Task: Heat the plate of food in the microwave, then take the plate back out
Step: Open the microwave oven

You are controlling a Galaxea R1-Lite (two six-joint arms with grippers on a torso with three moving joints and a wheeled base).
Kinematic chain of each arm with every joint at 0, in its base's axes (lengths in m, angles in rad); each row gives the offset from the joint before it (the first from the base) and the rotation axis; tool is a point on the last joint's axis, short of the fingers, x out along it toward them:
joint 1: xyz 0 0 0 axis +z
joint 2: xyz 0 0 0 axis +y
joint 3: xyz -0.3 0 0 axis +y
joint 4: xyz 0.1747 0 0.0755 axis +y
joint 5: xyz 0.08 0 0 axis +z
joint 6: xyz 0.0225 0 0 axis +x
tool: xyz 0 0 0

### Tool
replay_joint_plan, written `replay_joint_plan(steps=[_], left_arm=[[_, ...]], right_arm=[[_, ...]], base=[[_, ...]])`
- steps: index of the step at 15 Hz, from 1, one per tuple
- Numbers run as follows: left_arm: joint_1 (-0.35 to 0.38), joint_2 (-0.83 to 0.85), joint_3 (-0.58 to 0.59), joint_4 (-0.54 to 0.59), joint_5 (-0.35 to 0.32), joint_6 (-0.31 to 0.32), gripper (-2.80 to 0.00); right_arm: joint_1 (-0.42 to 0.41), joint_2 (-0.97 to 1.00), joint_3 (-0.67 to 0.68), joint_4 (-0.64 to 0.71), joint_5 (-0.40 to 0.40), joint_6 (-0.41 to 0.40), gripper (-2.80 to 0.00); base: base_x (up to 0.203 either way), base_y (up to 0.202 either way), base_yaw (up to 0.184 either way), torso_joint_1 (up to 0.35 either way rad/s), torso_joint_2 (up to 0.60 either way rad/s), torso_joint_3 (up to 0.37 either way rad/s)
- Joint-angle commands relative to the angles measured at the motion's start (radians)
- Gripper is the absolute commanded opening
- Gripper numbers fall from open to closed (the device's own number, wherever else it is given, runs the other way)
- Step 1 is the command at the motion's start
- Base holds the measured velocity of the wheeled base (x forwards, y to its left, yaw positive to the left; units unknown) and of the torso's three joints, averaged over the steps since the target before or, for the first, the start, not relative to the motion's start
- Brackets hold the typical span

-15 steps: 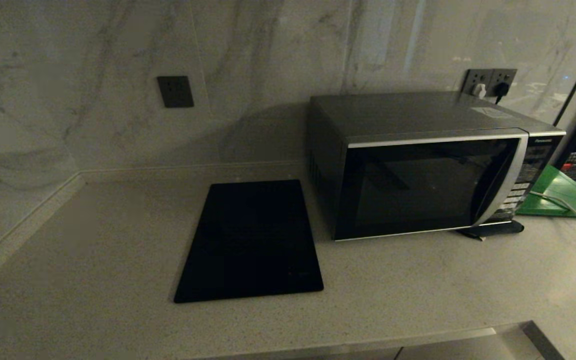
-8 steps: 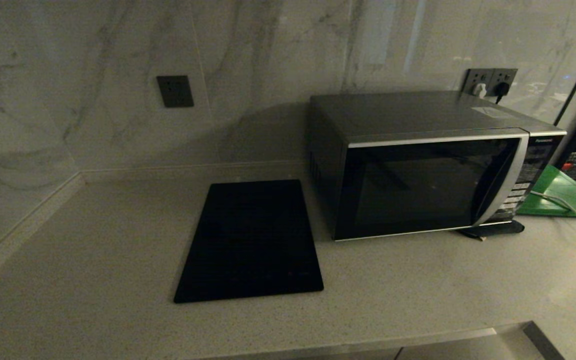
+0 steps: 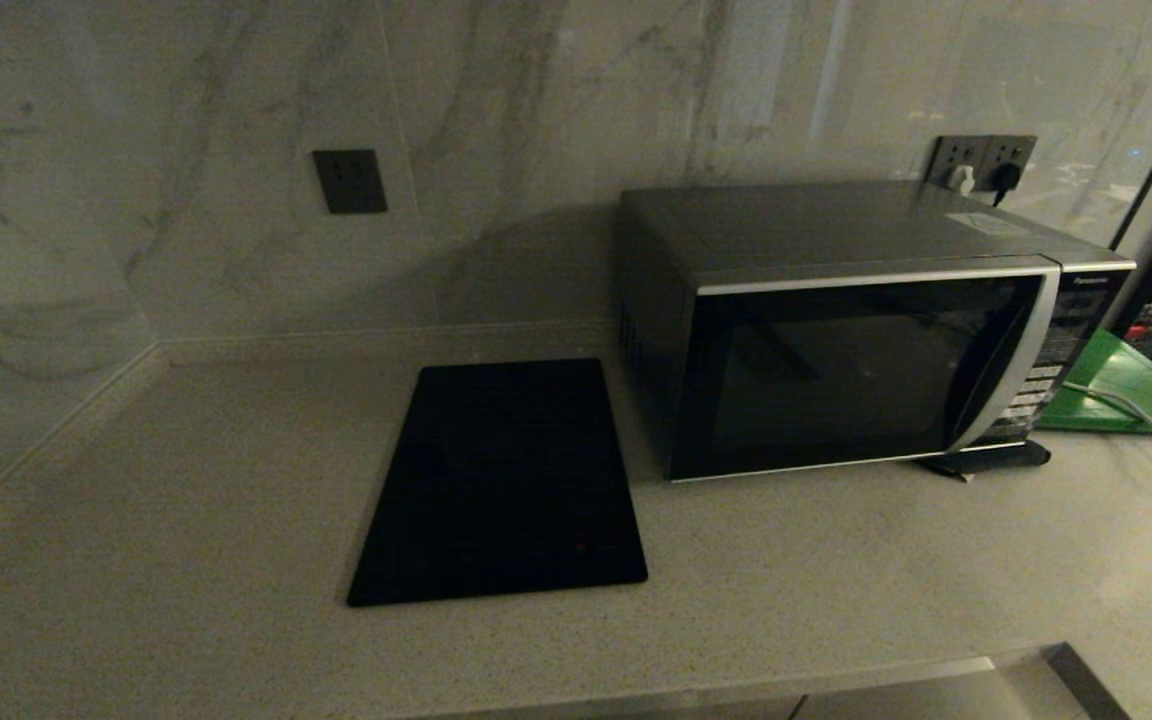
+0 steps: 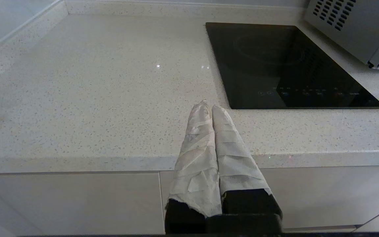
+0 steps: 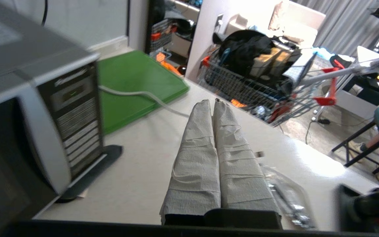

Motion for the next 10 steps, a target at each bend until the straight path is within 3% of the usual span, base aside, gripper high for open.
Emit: replay_joint_plan(steps=[1,5,6,10], left_arm=[[0.000,0.001,0.000,-0.001,0.001,-0.001,-2.80],[0.000,0.002,0.000,-0.001,0.001,-0.001,-2.80],[0.000,0.002,0.000,-0.001,0.001,-0.001,-2.80],[0.000,0.002,0.000,-0.001,0.001,-0.001,-2.80]], right_arm=[[0.013,0.125,0.087,-0.135,-0.006,-0.001,-2.80],[0.085,0.221,0.154,-0.251,-0.030,0.008,-2.80],[0.097,0.246,0.162,-0.282,-0.047,0.010,0.00],[0.105,0.376,0.165,-0.452,-0.058,0.014,0.00]], base=[[0.000,0.000,0.000,0.000,0.00,0.000],[0.000,0.000,0.000,0.000,0.00,0.000],[0.000,0.000,0.000,0.000,0.00,0.000],[0.000,0.000,0.000,0.000,0.00,0.000]])
